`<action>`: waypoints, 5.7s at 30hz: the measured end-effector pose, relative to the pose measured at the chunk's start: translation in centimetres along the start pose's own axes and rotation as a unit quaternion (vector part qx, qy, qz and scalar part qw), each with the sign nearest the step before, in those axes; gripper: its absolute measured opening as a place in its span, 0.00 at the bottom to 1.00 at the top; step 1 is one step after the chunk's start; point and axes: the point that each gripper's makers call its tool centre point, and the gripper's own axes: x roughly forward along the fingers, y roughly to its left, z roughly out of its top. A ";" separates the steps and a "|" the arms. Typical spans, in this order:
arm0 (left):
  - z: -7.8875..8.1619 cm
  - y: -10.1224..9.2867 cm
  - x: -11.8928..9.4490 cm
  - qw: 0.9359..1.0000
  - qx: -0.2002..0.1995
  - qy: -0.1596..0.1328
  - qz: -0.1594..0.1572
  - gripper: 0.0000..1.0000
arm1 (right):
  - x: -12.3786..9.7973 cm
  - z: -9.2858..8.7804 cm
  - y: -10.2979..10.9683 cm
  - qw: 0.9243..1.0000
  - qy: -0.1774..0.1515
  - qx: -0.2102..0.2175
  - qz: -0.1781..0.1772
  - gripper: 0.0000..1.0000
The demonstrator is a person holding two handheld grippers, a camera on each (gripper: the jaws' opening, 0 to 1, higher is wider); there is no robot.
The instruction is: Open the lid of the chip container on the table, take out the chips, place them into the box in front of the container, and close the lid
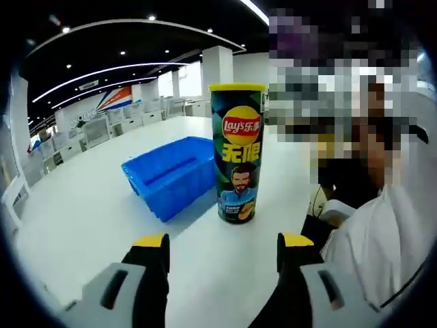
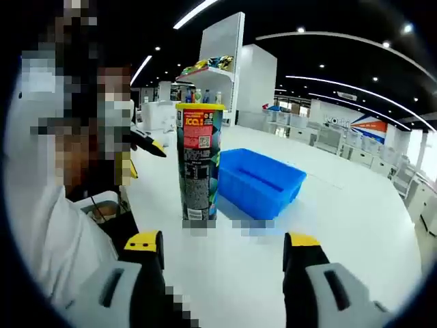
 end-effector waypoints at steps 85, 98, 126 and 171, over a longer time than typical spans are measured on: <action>2.9 0.7 6.1 0.989 0.036 -0.118 -0.083 0.95 | -0.5 1.1 0.5 0.999 -0.028 -0.017 0.017 0.69; 5.6 -1.9 8.2 0.967 0.055 -0.200 -0.150 0.93 | -0.1 0.8 0.4 0.999 -0.031 -0.011 0.021 0.68; 6.3 -3.5 10.7 0.949 0.026 -0.235 -0.208 0.67 | 0.1 0.6 1.3 0.999 -0.035 0.006 0.035 0.62; 5.7 -3.4 11.0 0.946 0.042 -0.242 -0.213 0.47 | 5.2 13.2 1.4 0.977 -0.210 0.046 -0.002 0.74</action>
